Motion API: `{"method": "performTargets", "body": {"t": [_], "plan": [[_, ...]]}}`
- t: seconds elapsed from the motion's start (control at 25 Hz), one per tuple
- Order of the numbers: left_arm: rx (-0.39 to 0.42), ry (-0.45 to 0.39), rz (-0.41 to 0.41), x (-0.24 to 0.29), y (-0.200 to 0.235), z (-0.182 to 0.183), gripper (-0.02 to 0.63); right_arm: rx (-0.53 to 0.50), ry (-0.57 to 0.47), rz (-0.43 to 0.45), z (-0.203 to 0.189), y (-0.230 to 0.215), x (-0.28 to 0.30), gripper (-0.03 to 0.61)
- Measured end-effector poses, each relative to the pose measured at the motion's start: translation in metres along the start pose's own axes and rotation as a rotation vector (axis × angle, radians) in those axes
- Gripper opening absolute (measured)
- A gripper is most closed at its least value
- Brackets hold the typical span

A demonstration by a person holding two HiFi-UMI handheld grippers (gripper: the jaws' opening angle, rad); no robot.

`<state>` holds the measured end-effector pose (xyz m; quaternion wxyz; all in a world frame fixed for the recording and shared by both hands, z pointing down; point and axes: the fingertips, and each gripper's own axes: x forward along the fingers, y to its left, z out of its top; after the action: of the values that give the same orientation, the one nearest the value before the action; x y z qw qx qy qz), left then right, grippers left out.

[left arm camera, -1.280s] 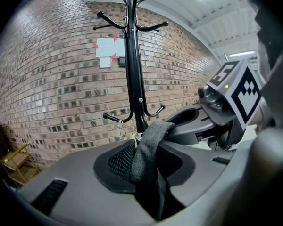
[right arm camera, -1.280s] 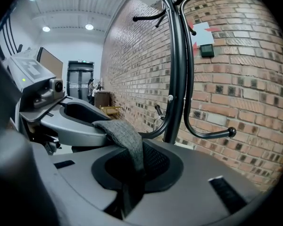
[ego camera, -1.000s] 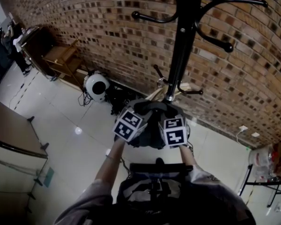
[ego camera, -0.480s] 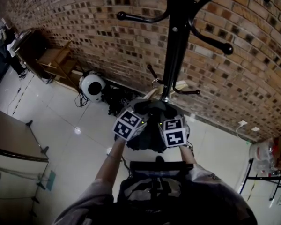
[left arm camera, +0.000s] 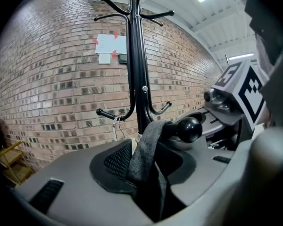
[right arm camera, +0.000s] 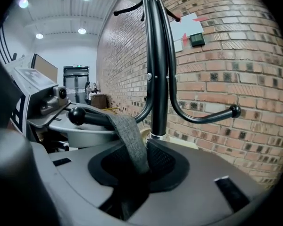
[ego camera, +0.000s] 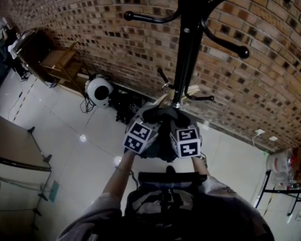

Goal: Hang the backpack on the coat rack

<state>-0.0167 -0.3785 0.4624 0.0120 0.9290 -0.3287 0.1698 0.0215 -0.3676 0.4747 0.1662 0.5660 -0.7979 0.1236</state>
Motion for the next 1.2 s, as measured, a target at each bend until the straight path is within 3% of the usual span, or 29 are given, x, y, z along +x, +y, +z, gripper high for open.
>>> {"method": "performTargets", "body": {"t": [0.36, 0.64, 0.76, 1.08, 1.2], "plan": [[0.020, 0.025, 0.096, -0.019, 0.002, -0.003, 0.155, 0.027, -0.036, -0.027, -0.001, 0.002, -0.012, 0.123], [-0.143, -0.036, 0.147, -0.052, 0.008, -0.010, 0.152, 0.127, -0.070, -0.022, -0.007, 0.002, -0.031, 0.124], [-0.203, -0.046, 0.168, -0.065, 0.007, -0.017, 0.088, 0.188, -0.074, 0.008, -0.012, 0.008, -0.040, 0.119], [-0.285, -0.044, 0.192, -0.095, -0.020, -0.038, 0.054, 0.238, -0.086, 0.033, -0.037, 0.029, -0.069, 0.004], [-0.333, -0.053, 0.195, -0.110, -0.033, -0.046, 0.035, 0.235, -0.084, 0.051, -0.046, 0.042, -0.083, 0.000]]}}
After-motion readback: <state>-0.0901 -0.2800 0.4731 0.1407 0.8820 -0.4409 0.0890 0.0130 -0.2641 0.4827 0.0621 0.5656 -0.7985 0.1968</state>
